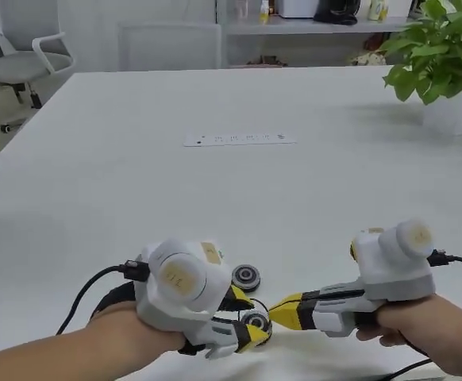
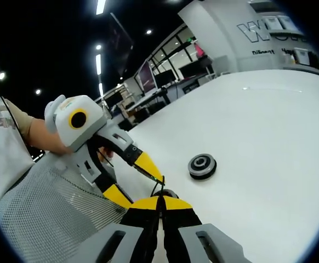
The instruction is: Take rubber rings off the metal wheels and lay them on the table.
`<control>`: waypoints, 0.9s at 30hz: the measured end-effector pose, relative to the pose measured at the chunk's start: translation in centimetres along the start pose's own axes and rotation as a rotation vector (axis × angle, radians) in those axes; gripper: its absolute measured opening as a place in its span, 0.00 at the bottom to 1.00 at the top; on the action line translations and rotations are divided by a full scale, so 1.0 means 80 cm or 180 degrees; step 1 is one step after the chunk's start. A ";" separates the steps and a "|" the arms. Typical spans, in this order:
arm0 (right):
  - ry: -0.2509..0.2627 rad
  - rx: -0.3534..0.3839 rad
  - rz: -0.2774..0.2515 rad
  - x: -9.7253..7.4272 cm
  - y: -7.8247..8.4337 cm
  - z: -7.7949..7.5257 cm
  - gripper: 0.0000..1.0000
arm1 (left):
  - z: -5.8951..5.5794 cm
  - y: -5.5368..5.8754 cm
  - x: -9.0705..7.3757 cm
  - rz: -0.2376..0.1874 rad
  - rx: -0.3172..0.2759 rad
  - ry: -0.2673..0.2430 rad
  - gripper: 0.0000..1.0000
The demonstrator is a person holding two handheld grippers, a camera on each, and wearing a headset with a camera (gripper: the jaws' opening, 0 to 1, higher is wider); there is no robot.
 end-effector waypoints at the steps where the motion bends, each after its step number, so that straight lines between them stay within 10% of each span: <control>1: -0.0003 0.0007 -0.0011 -0.001 -0.001 0.000 0.00 | 0.000 -0.001 -0.002 0.0001 0.0012 0.0005 0.28; 27: -0.0067 -0.0107 -0.0081 0.009 -0.053 0.001 0.00 | 0.018 0.001 -0.085 -0.0278 -0.0120 -0.0218 0.46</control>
Point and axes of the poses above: the centre of the closed fingertips' face, and the gripper's own axes: x roughly forward along the fingers, z roughly to its left, y roughly out of its underside, the point moved 9 cm from there along -x, roughly backward along the fingers, and after that the axes turned 4 degrees about y, right-handed, at the moved point
